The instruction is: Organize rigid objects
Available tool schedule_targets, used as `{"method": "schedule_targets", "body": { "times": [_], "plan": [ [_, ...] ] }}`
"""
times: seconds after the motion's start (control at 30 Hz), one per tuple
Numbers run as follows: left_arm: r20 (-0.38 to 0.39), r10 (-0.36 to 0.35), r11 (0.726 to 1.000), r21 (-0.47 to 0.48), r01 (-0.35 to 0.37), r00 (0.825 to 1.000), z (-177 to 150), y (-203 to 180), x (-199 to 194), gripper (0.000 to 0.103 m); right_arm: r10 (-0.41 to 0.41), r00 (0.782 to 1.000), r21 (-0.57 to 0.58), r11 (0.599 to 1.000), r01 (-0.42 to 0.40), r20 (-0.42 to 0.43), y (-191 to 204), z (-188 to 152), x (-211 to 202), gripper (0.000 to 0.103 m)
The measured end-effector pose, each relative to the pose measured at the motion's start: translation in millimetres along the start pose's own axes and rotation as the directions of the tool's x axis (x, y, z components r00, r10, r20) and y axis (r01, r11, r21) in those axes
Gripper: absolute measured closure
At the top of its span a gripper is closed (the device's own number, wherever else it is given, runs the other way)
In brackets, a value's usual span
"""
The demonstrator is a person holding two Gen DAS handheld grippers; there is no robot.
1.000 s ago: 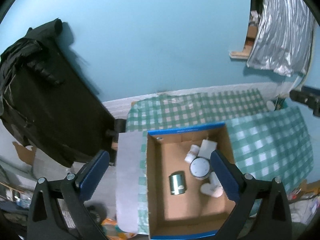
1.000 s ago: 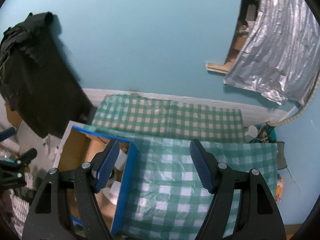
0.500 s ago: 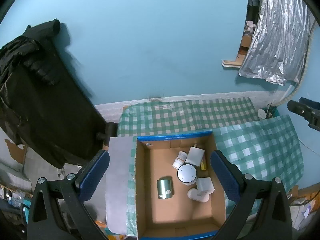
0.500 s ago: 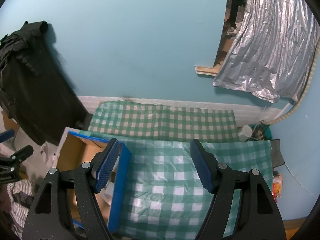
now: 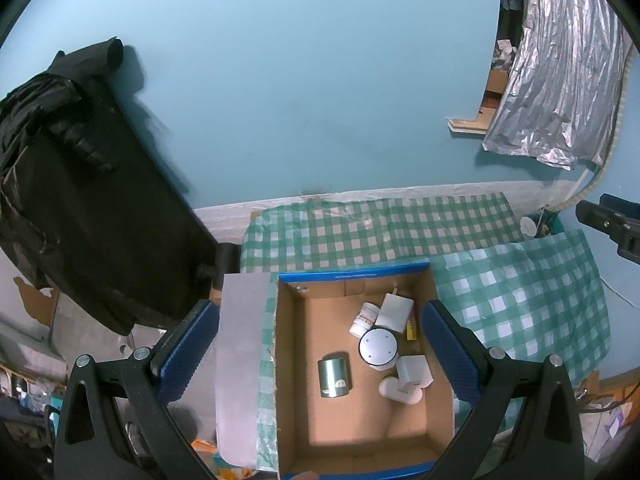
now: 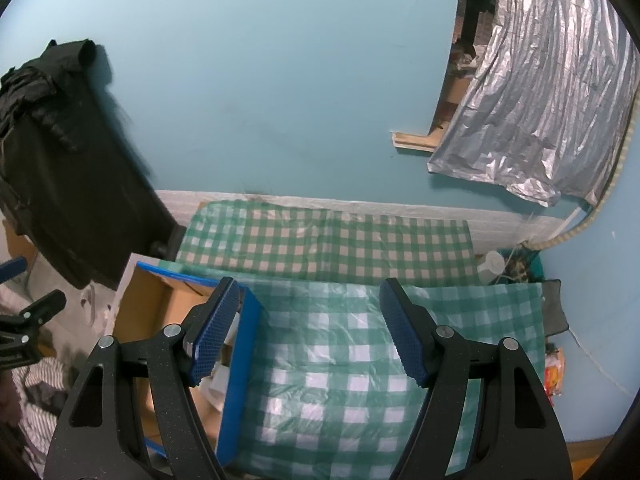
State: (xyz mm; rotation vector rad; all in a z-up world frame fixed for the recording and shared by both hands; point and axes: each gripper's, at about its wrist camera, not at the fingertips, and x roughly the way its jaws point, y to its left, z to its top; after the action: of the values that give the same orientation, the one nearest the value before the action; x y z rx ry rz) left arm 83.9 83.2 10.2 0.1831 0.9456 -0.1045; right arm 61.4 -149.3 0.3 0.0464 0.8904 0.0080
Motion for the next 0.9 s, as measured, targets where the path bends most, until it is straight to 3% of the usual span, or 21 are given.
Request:
{"method": "schedule_targets", "body": {
  "times": [0.9],
  "plan": [
    [-0.014, 0.020, 0.999, 0.042, -0.020, 1.000, -4.4, -11.4, 0.6, 0.001, 0.005, 1.000, -0.013, 1.000, -0.005, -0.015, 2.7, 2.1, 4.5, 0.031]
  ]
}}
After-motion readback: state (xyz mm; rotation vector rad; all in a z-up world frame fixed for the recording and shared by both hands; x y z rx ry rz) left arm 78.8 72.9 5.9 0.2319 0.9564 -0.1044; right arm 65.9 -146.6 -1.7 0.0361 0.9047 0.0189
